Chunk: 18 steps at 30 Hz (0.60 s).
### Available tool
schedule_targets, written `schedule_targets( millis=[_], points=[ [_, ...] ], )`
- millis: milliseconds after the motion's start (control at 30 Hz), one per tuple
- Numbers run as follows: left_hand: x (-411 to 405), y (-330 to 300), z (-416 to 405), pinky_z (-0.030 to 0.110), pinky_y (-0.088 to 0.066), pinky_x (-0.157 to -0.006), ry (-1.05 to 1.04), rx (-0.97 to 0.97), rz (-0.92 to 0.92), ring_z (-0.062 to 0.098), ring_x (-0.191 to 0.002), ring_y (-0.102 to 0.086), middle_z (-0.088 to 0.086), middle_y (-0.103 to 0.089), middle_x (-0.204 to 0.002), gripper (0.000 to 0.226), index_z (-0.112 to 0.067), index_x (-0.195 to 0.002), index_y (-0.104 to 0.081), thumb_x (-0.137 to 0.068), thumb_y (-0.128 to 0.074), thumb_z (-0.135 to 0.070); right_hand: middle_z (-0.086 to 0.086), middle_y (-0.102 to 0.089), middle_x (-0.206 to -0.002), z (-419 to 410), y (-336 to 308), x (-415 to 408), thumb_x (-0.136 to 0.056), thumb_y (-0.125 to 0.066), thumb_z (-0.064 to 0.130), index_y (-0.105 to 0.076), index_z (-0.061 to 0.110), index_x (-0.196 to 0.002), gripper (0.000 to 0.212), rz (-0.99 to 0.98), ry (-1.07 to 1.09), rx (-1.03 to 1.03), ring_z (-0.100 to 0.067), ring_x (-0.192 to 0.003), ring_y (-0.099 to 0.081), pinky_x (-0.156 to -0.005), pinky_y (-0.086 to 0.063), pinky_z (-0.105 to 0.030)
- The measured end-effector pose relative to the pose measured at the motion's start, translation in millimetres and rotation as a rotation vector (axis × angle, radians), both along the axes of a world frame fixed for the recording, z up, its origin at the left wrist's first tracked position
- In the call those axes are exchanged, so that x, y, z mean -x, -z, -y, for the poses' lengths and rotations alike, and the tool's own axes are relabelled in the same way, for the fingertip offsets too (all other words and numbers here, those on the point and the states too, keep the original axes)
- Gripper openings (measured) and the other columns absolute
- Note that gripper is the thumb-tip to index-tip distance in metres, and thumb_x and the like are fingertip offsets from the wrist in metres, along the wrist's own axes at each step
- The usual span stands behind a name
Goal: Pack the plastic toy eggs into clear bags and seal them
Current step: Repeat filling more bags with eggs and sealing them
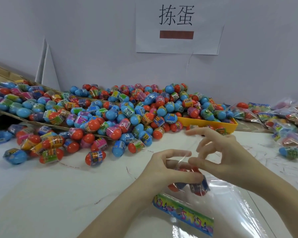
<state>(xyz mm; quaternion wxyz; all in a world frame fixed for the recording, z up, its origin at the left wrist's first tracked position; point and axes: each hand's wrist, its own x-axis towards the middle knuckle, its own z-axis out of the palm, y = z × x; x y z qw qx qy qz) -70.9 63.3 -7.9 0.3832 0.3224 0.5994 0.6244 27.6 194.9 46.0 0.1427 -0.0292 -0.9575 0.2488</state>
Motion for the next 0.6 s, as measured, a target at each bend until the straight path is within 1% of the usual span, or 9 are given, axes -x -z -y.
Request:
schedule_targets(
  millis=[33, 100, 200, 267, 333, 400, 433, 500, 600],
  points=[
    [1.6, -0.3, 0.0, 0.025, -0.054, -0.065, -0.009, -0.002, 0.015, 0.012, -0.072, -0.069, 0.0, -0.074, -0.085, 0.052, -0.024, -0.104, -0.064, -0.055, -0.082, -0.015, 0.034, -0.06, -0.078, -0.2, -3.3, 0.6, -0.069, -0.064, 0.045, -0.05, 0.042, -0.103, 0.036, -0.053, -0.01, 0.0, 0.015, -0.089, -0.051, -0.094, -0.037, -0.039],
    [5.4, -1.2, 0.2, 0.02, -0.047, -0.054, -0.058, 0.006, 0.066, 0.01, -0.057, -0.061, -0.001, -0.072, -0.076, 0.053, -0.02, -0.1, -0.065, -0.052, -0.084, -0.009, 0.028, -0.064, -0.078, -2.5, -15.4, 7.7, -0.061, -0.062, 0.057, -0.056, 0.038, -0.102, 0.046, -0.219, 0.018, 0.143, 0.014, -0.086, -0.056, -0.083, -0.041, -0.026],
    [10.1, -3.0, 0.5, 0.017, -0.043, -0.048, -0.107, -0.021, 0.164, 0.009, -0.049, -0.053, 0.003, -0.069, -0.074, 0.047, -0.013, -0.102, -0.065, -0.06, -0.082, 0.001, 0.009, -0.068, -0.08, -20.1, -26.3, 44.7, -0.071, -0.064, 0.047, -0.058, 0.034, -0.094, 0.027, -0.392, 0.169, 0.428, -0.003, -0.079, -0.064, -0.067, -0.051, -0.018],
    [11.8, -3.8, 1.2, 0.019, -0.045, -0.052, -0.108, -0.045, 0.178, 0.008, -0.048, -0.052, 0.0, -0.068, -0.068, 0.035, -0.009, -0.096, -0.068, -0.064, -0.079, 0.0, 0.004, -0.065, -0.096, -32.3, -20.1, 78.6, -0.085, -0.062, 0.027, -0.06, 0.021, -0.101, 0.017, -0.309, 0.278, 0.243, -0.006, -0.081, -0.06, -0.065, -0.047, -0.013],
    [12.1, -4.6, 1.7, 0.021, -0.044, -0.055, -0.103, -0.071, 0.18, 0.009, -0.05, -0.052, 0.0, -0.067, -0.064, 0.025, -0.009, -0.087, -0.071, -0.065, -0.078, 0.001, -0.003, -0.061, -0.111, -42.5, -4.7, 106.5, -0.087, -0.058, 0.012, -0.058, 0.013, -0.115, 0.028, -0.164, 0.284, -0.048, -0.012, -0.092, -0.056, -0.08, -0.047, -0.022],
    [12.5, -4.8, 2.1, 0.019, -0.044, -0.053, -0.125, -0.067, 0.147, 0.016, -0.059, -0.055, 0.004, -0.067, -0.068, 0.022, -0.011, -0.08, -0.072, -0.062, -0.08, 0.0, -0.006, -0.057, -0.12, -51.2, 12.5, 125.4, -0.086, -0.059, 0.014, -0.054, 0.012, -0.123, 0.038, -0.031, 0.231, -0.241, -0.021, -0.106, -0.052, -0.093, -0.044, -0.034],
    [13.3, -4.8, 1.9, 0.017, -0.043, -0.051, -0.139, -0.061, 0.132, 0.017, -0.06, -0.055, 0.005, -0.067, -0.071, 0.024, -0.012, -0.079, -0.072, -0.06, -0.081, 0.0, -0.007, -0.057, -0.12, -53.9, 18.8, 131.3, -0.085, -0.061, 0.02, -0.052, 0.012, -0.124, 0.041, 0.014, 0.225, -0.276, -0.024, -0.109, -0.05, -0.094, -0.042, -0.038],
    [14.6, -4.0, 0.7, 0.016, -0.042, -0.048, -0.158, -0.039, 0.102, 0.011, -0.056, -0.055, 0.003, -0.067, -0.074, 0.03, -0.014, -0.081, -0.071, -0.057, -0.084, -0.001, -0.008, -0.057, -0.117, -56.1, 26.3, 137.4, -0.083, -0.064, 0.03, -0.052, 0.012, -0.123, 0.046, 0.011, 0.267, -0.291, -0.027, -0.107, -0.049, -0.091, -0.041, -0.04],
    [14.1, -3.6, -1.3, 0.019, -0.049, -0.053, -0.196, -0.038, 0.113, 0.01, -0.063, -0.062, -0.002, -0.071, -0.077, 0.042, -0.016, -0.083, -0.07, -0.046, -0.089, -0.009, -0.005, -0.057, -0.113, -56.2, 31.8, 133.6, -0.082, -0.066, 0.021, -0.054, 0.011, -0.118, 0.039, -0.156, 0.32, -0.428, -0.024, -0.103, -0.051, -0.088, -0.038, -0.03]
  ],
)
